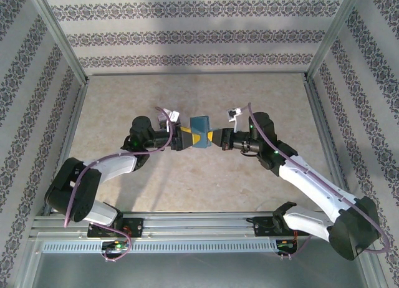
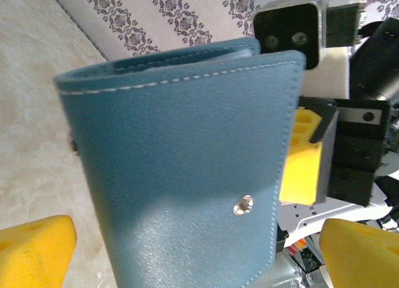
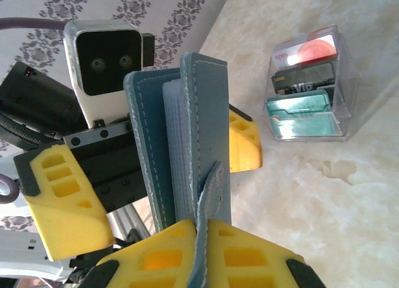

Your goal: Take the credit cards out of the card holder

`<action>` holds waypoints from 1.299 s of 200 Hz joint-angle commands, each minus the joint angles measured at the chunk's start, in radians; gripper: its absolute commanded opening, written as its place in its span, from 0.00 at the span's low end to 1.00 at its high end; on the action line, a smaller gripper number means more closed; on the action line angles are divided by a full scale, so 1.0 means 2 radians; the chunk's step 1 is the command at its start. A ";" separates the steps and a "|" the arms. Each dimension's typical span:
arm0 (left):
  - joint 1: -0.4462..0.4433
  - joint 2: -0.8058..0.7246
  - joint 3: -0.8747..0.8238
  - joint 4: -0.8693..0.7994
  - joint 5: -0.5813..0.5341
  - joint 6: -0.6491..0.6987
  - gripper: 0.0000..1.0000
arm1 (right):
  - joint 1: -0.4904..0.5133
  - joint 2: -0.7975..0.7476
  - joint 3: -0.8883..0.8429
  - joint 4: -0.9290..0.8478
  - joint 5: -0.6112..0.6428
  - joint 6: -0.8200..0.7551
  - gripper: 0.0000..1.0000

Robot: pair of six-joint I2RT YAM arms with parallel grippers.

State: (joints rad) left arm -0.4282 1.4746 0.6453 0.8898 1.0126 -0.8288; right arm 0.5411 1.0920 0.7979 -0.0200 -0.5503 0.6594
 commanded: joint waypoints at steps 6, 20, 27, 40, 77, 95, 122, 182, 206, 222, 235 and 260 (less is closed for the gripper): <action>-0.005 0.014 0.015 0.066 0.005 -0.019 1.00 | 0.008 0.010 0.034 -0.074 0.054 -0.018 0.00; -0.006 0.017 0.013 0.068 0.004 -0.019 1.00 | 0.012 0.013 0.037 -0.079 0.058 -0.019 0.00; -0.006 0.018 0.013 0.067 0.003 -0.018 1.00 | 0.014 0.014 0.038 -0.080 0.060 -0.019 0.00; -0.007 0.017 0.013 0.060 0.000 -0.014 1.00 | 0.017 0.016 0.042 -0.080 0.063 -0.017 0.00; -0.011 0.007 0.015 0.013 -0.011 0.015 1.00 | 0.028 0.022 0.064 -0.104 0.085 -0.020 0.00; -0.017 0.003 0.020 -0.029 -0.018 0.039 1.00 | 0.038 0.026 0.081 -0.133 0.109 -0.025 0.00; -0.032 -0.002 0.038 -0.099 -0.030 0.083 1.00 | 0.054 0.037 0.109 -0.180 0.150 -0.032 0.00; -0.050 -0.004 0.062 -0.172 -0.053 0.126 1.00 | 0.083 0.067 0.161 -0.248 0.214 -0.041 0.00; -0.052 -0.008 0.068 -0.210 -0.065 0.145 0.99 | 0.090 0.072 0.176 -0.264 0.229 -0.043 0.00; -0.052 -0.009 0.069 -0.223 -0.071 0.151 1.00 | 0.091 0.071 0.182 -0.268 0.234 -0.044 0.00; -0.052 -0.008 0.068 -0.230 -0.073 0.153 0.96 | 0.091 0.069 0.185 -0.269 0.237 -0.043 0.00; -0.052 -0.005 0.068 -0.236 -0.077 0.153 0.90 | 0.091 0.066 0.190 -0.269 0.235 -0.044 0.00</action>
State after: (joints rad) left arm -0.5182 1.4769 0.7601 0.4690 0.8768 -0.5598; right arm 0.7116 1.2373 1.1347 -0.5579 -0.1055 0.5903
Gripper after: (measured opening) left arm 0.912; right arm 0.075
